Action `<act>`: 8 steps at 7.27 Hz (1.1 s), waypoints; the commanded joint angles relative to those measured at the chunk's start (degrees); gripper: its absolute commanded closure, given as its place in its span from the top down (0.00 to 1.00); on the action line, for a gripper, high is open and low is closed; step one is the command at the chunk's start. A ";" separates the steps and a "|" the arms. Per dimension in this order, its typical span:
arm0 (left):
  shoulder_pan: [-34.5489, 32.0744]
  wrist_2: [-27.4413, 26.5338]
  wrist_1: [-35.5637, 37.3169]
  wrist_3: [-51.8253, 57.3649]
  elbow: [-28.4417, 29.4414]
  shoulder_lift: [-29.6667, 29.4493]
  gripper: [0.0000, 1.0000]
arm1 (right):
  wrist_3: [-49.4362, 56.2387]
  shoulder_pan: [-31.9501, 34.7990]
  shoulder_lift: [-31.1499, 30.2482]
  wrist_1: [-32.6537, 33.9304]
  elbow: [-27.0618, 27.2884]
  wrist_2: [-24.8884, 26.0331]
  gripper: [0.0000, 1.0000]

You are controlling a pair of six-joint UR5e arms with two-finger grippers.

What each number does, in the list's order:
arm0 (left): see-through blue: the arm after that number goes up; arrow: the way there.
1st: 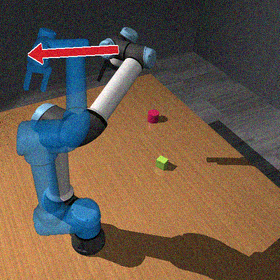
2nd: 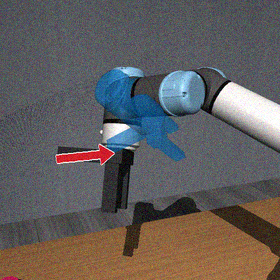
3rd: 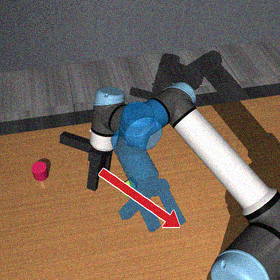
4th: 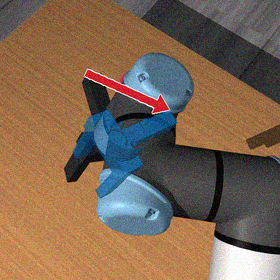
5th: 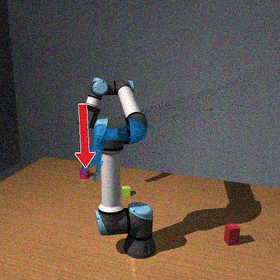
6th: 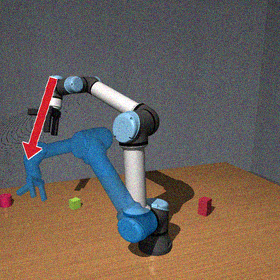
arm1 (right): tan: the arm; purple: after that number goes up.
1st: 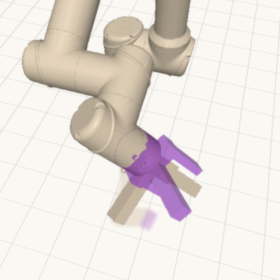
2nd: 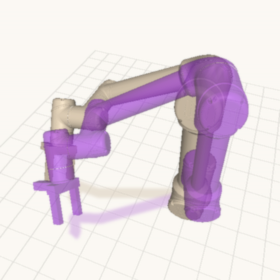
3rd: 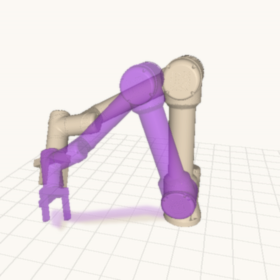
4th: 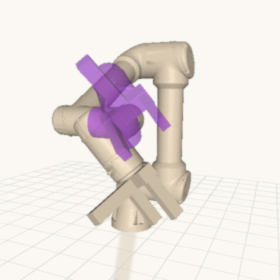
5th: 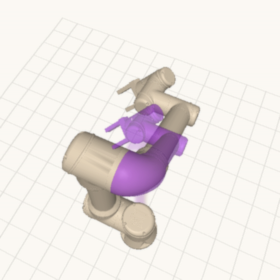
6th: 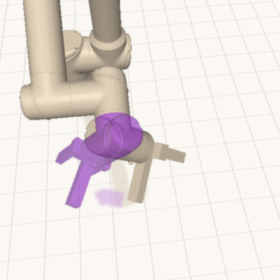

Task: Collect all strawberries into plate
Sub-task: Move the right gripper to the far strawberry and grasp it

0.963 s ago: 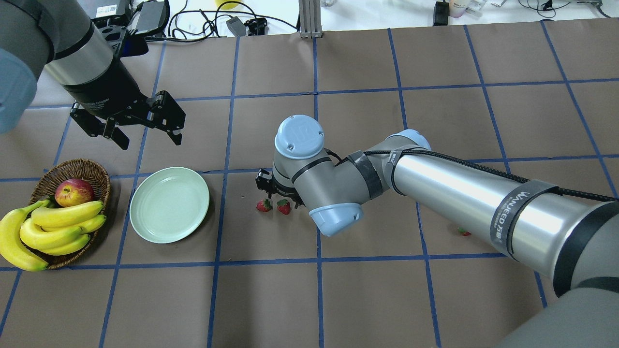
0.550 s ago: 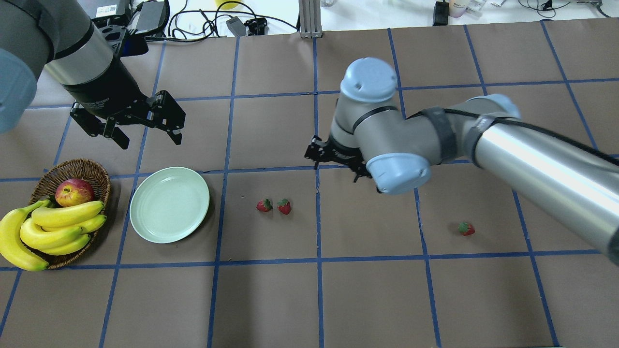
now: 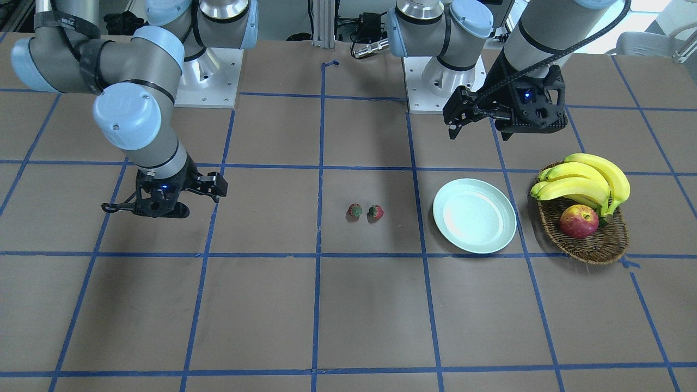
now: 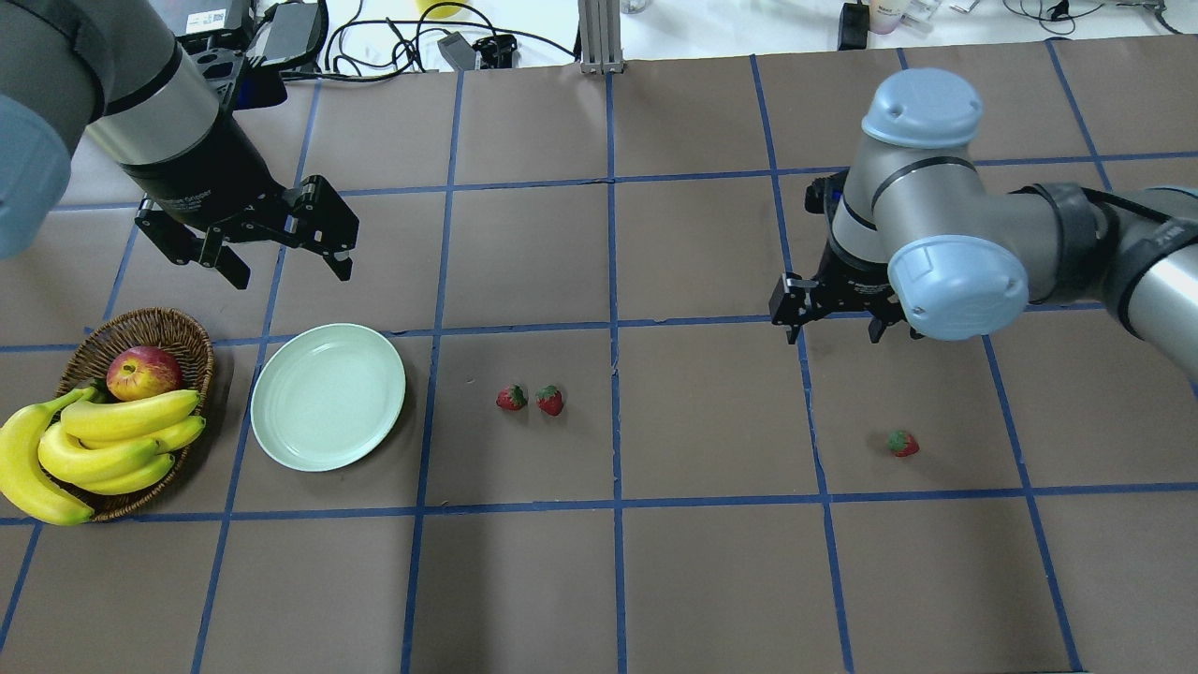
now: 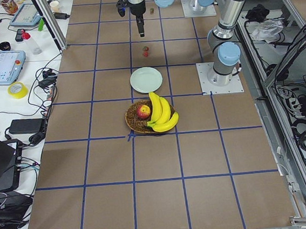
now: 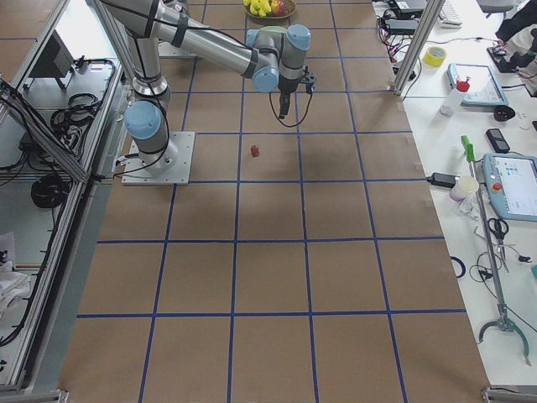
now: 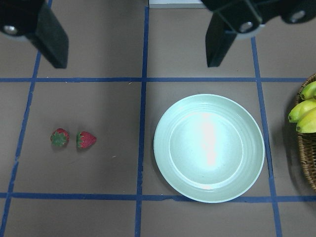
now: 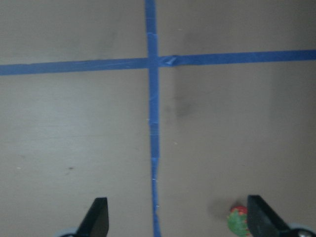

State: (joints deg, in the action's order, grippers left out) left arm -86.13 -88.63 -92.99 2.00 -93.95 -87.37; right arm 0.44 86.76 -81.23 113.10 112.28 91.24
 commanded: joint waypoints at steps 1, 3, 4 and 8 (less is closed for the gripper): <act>0.00 -0.05 -0.09 0.02 0.00 0.00 1.00 | 6.03 -6.76 -1.65 0.98 5.47 0.69 1.00; 0.00 0.04 0.00 -0.07 0.00 -0.08 1.00 | 5.74 -9.66 -1.56 12.70 12.50 1.74 1.00; 0.00 0.04 0.00 -0.16 0.00 -0.08 1.00 | -6.30 -10.02 -1.74 13.11 13.83 1.13 1.00; -0.09 0.30 0.00 -0.68 -0.26 -0.17 1.00 | -41.87 -9.50 -2.00 12.23 14.90 0.95 1.00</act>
State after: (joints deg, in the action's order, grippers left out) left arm -86.22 -88.48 -92.99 1.58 -94.09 -87.48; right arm -31.66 77.13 -83.22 125.55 126.83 92.14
